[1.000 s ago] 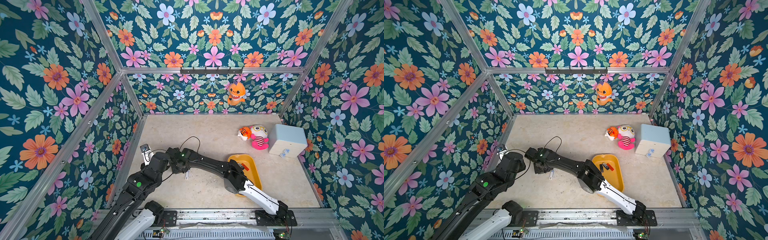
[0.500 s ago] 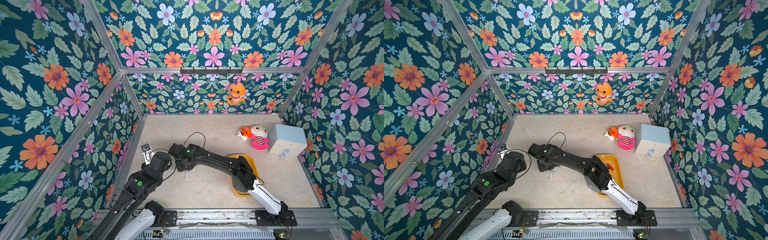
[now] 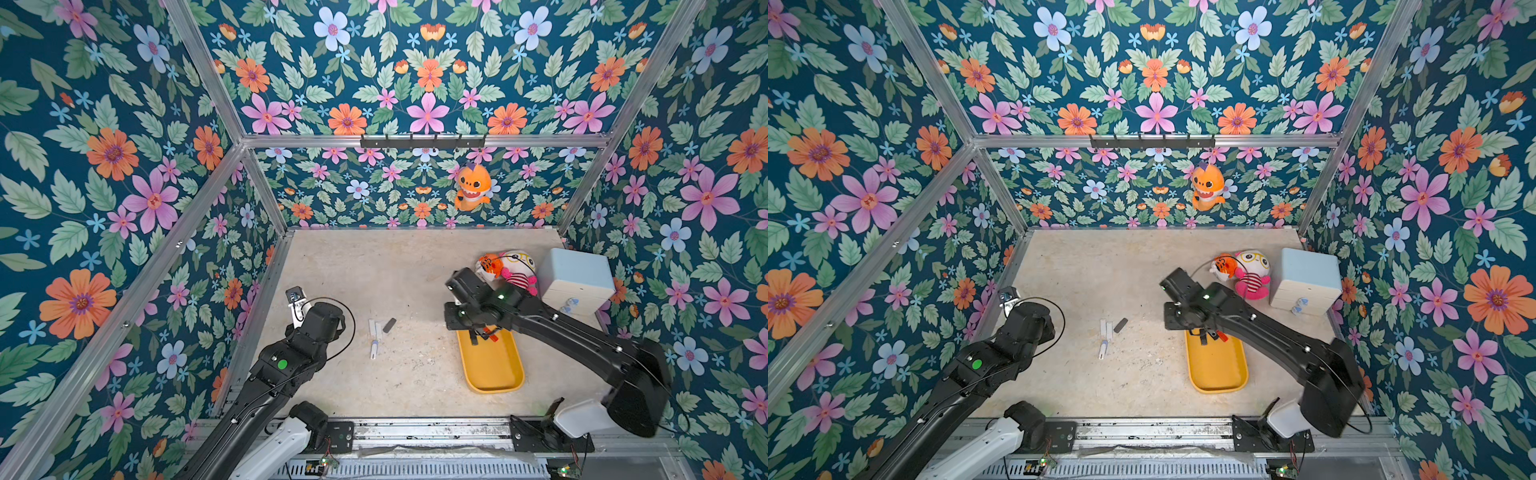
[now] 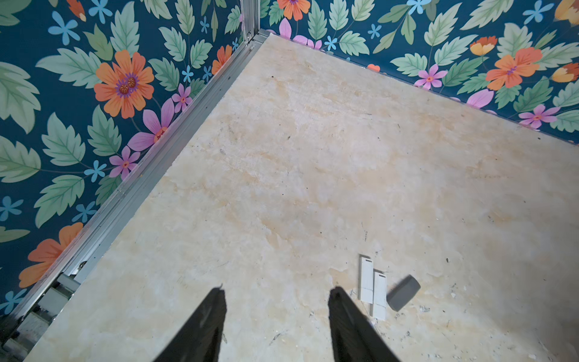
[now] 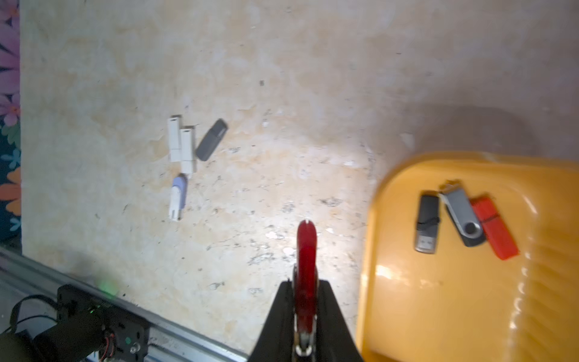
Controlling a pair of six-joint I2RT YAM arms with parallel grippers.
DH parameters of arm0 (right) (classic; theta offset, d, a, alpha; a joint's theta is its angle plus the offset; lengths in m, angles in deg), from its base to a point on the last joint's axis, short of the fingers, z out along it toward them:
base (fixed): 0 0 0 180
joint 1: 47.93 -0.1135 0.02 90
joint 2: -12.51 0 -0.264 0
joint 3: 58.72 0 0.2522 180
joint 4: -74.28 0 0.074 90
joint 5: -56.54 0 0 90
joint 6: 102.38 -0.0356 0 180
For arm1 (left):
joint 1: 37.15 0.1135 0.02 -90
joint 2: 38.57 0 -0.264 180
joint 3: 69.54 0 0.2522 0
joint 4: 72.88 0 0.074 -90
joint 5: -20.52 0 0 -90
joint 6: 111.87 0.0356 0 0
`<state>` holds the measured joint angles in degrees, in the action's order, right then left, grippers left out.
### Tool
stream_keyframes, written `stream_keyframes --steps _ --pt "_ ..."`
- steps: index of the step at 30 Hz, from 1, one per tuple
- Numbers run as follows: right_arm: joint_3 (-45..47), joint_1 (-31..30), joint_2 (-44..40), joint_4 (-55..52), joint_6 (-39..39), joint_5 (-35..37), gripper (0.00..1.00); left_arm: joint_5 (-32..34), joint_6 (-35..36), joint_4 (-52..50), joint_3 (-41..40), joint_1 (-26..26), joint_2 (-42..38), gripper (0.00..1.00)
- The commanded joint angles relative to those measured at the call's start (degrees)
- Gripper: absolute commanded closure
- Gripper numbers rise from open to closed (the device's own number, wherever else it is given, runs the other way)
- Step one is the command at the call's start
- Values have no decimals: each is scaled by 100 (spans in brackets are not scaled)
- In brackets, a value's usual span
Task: Put the usb flash drive into the storage box
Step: Place the USB flash in the storage box.
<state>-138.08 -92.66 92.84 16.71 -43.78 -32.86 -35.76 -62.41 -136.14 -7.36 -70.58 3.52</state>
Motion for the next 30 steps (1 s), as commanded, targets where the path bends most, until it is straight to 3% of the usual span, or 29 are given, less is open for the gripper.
stream_keyframes --steps 1,4,9,20,30 --pt "828 424 -598 -49 115 -367 100 -27 44 54 8 -1 27 42" --pt "1489 634 -869 169 151 -618 100 -32 38 54 0 -1 39 42" --pt "1680 649 -410 414 160 -674 100 -39 37 58 0 2 102 42" --pt "1017 657 1105 741 497 -702 94 -40 44 55 9 2 221 42" --pt "867 807 1404 779 566 -825 87 -66 72 53 16 2 330 42"
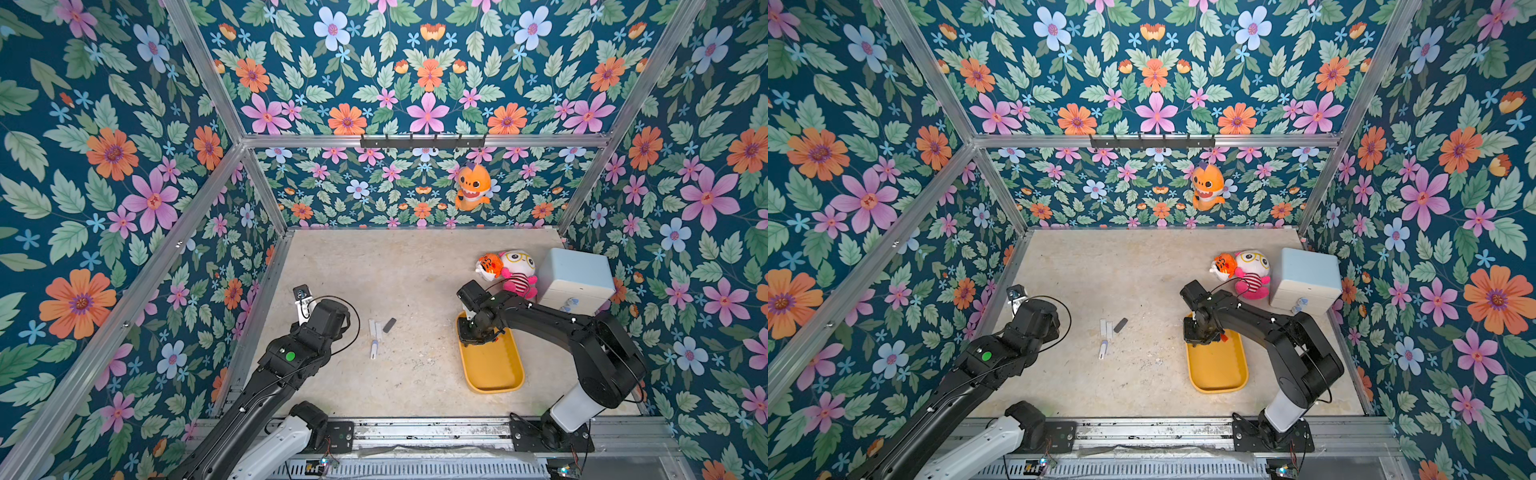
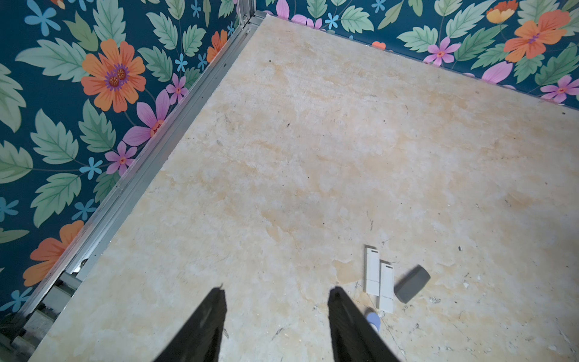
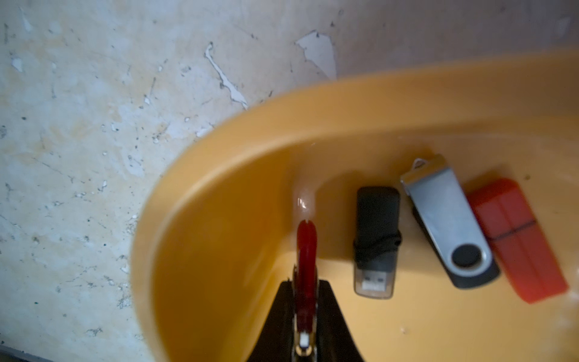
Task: Put the usb flash drive into the storage box
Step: Place the USB flash in the storage box.
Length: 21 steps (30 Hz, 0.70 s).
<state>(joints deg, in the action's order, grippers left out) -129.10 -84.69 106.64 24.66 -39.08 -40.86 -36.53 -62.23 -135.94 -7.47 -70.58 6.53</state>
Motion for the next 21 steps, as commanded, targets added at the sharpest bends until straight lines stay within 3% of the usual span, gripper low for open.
stream_keyframes --steps 1,12,21 --pt "-43 19 19 -33 105 -25 85 10 58 35 29 3 42 42" --pt "-33 14 -25 -97 129 -44 78 -8 63 34 29 3 60 42" --pt "32 11 -325 -155 151 72 62 -15 64 32 33 2 60 42"
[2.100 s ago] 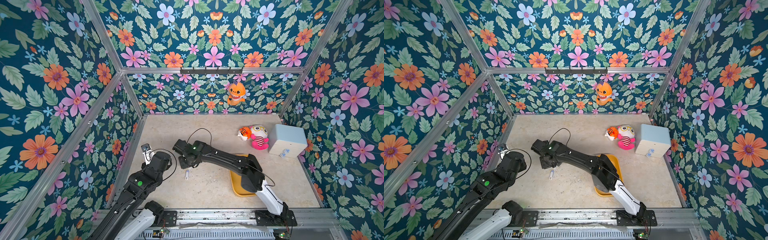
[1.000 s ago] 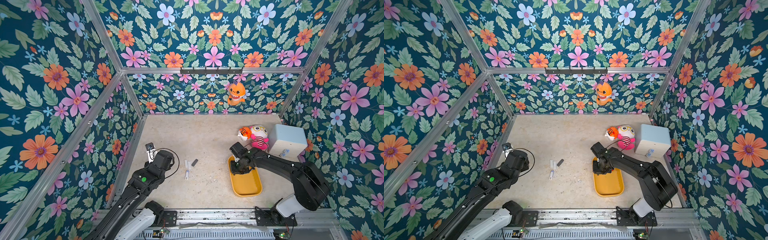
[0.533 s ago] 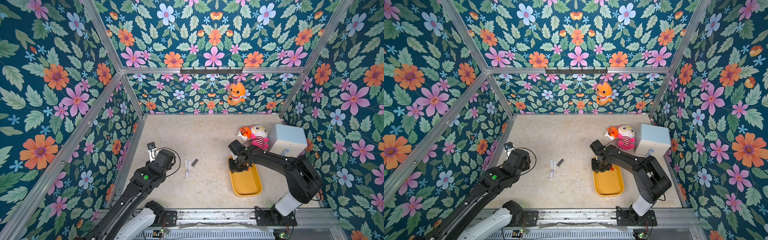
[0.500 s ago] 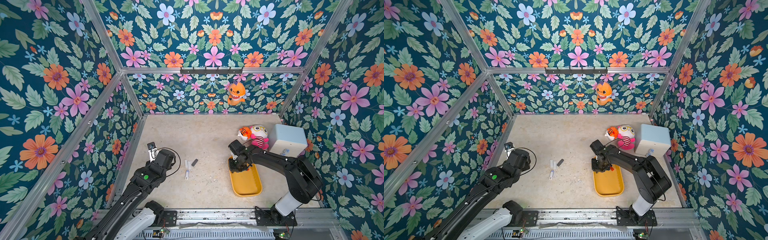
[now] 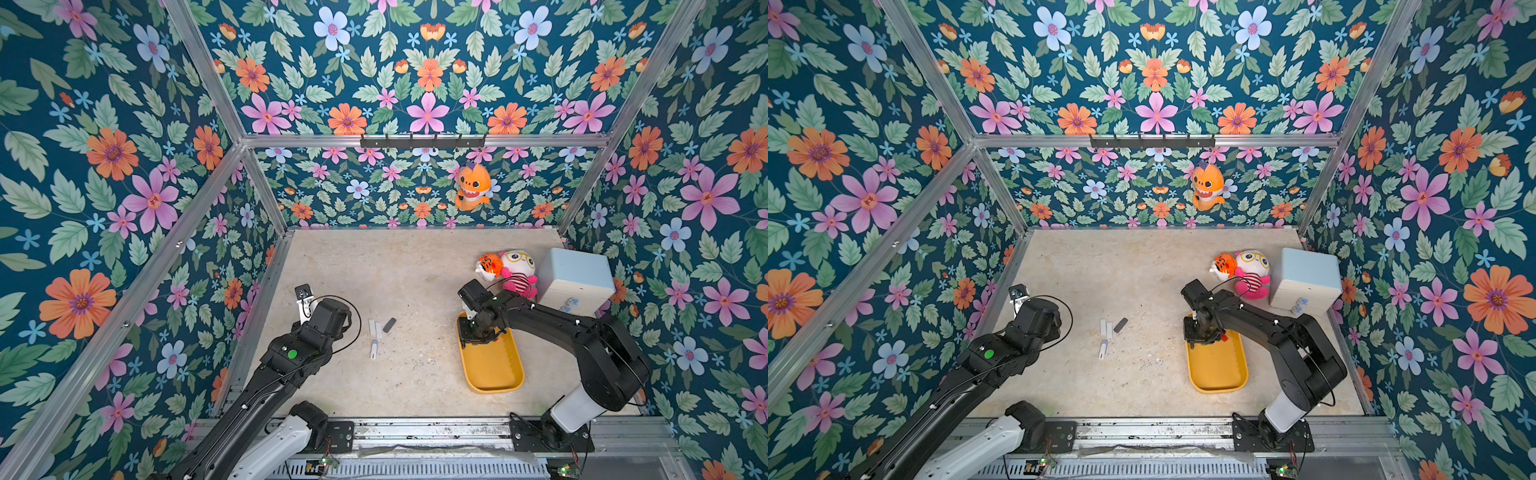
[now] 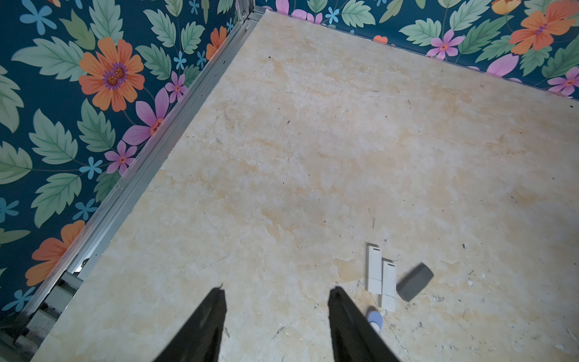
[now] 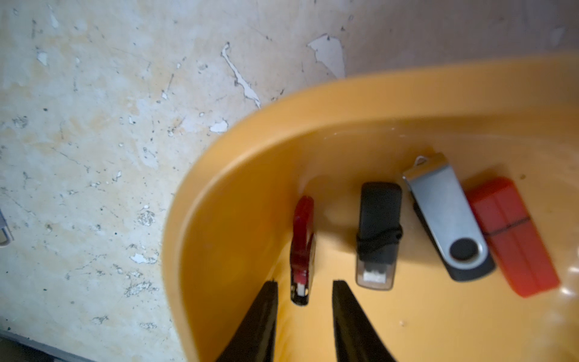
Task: Put the usb flash drive into the storage box
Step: Place the USB flash in the storage box, then pick up the USB flash from the center of the board.
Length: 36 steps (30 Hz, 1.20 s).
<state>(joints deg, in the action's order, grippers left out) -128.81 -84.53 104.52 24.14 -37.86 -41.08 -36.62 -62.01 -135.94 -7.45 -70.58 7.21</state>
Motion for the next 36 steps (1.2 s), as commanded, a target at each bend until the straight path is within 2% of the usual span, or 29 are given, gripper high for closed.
stream_keyframes --steps 1,5,12,14,15,17,19,26,31,36 --pt "15 -5 -191 -118 20 179 61 -2 51 34 18 1 -8 42" --pt "178 1 -795 -54 81 506 62 -244 238 324 -20 -6 52 42" --pt "1158 -1 -2810 814 133 1340 66 -2021 784 979 -114 -45 885 47" --pt "1534 -4 -3415 1129 104 1535 66 -2597 701 1499 -312 -228 1202 48" --pt "1693 1 -3651 1249 84 1589 66 -2683 656 1740 -381 -414 1356 48" --pt "2061 3 -4118 1492 91 1653 64 -2404 653 2121 -390 -976 1786 46" --pt "2328 -2 -4437 1581 65 1740 64 -2255 739 2355 -307 -1204 2280 44" --pt "2644 4 -4985 1668 27 1786 59 -2565 1149 2948 60 -1193 3847 41" --pt "2680 -1 -4904 1791 42 1688 58 -2682 1400 3046 306 -977 4435 42" --pt "2669 -1 -4848 1827 34 1597 56 -2773 1573 3083 421 -762 4704 42"
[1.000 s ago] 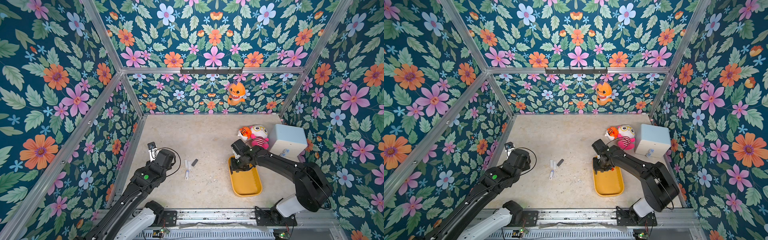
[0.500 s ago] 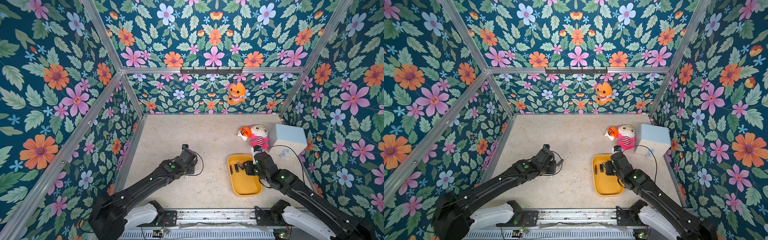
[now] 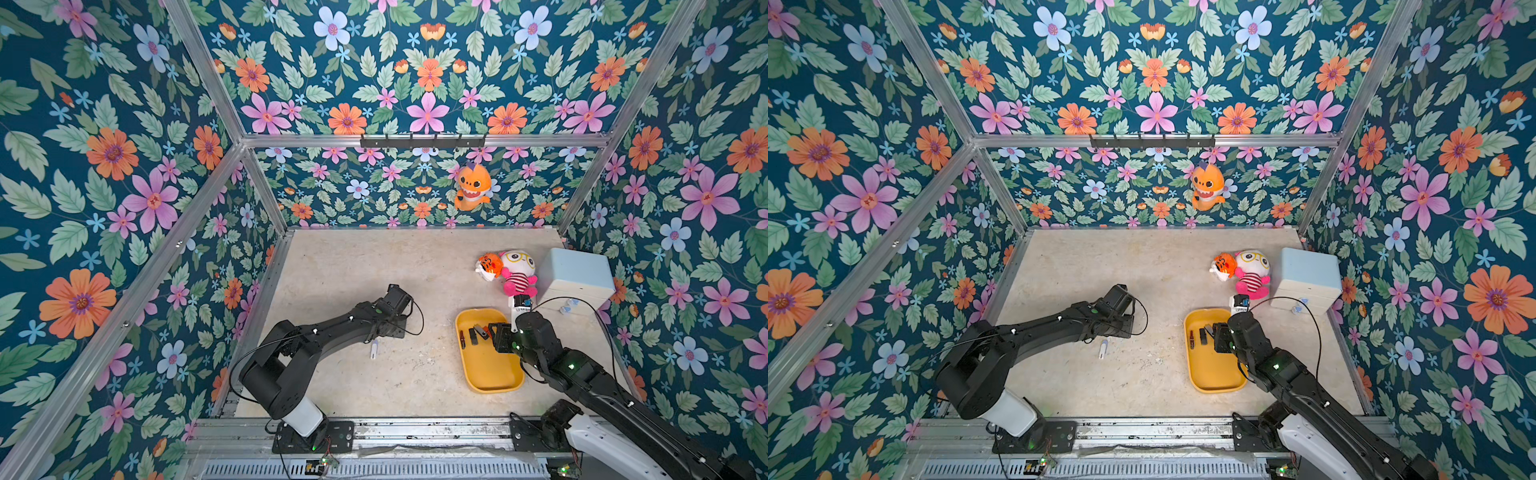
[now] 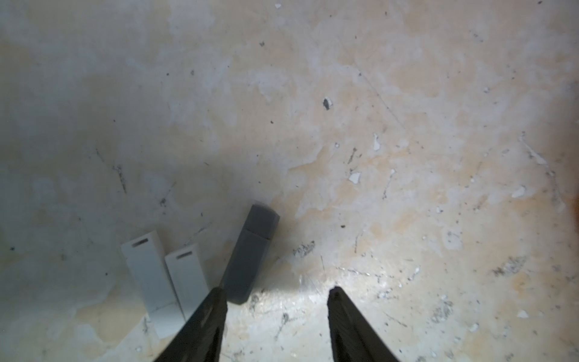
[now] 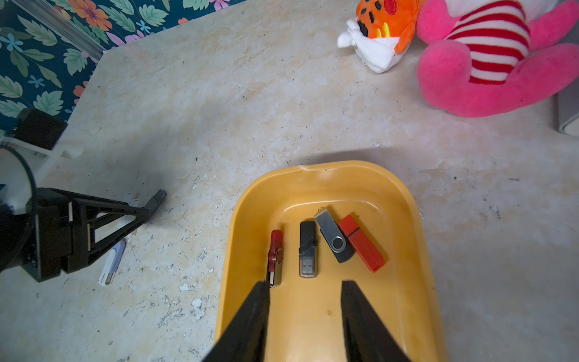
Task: Put the usb flash drive into the storage box
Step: Pick up the USB flash from the center of the board.
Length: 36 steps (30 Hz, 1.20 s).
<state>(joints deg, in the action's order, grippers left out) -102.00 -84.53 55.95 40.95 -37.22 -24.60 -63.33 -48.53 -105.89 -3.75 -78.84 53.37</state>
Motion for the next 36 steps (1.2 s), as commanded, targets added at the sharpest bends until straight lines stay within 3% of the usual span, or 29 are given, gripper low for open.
stream_keyframes --steps 1,15,24,28,36 --pt "-14 -3 11 155 -32 -61 56 -136 255 60 86 100 173 43" --pt "-43 1 106 192 -27 -93 55 -412 208 160 -45 181 618 50" --pt "-50 3 132 217 -15 -122 56 -185 -4 101 -202 70 749 66" --pt "-28 0 108 226 -16 -122 55 -138 -87 102 -146 64 789 81" --pt "-15 -4 60 208 -29 -54 55 -240 -385 -14 145 -99 642 86"
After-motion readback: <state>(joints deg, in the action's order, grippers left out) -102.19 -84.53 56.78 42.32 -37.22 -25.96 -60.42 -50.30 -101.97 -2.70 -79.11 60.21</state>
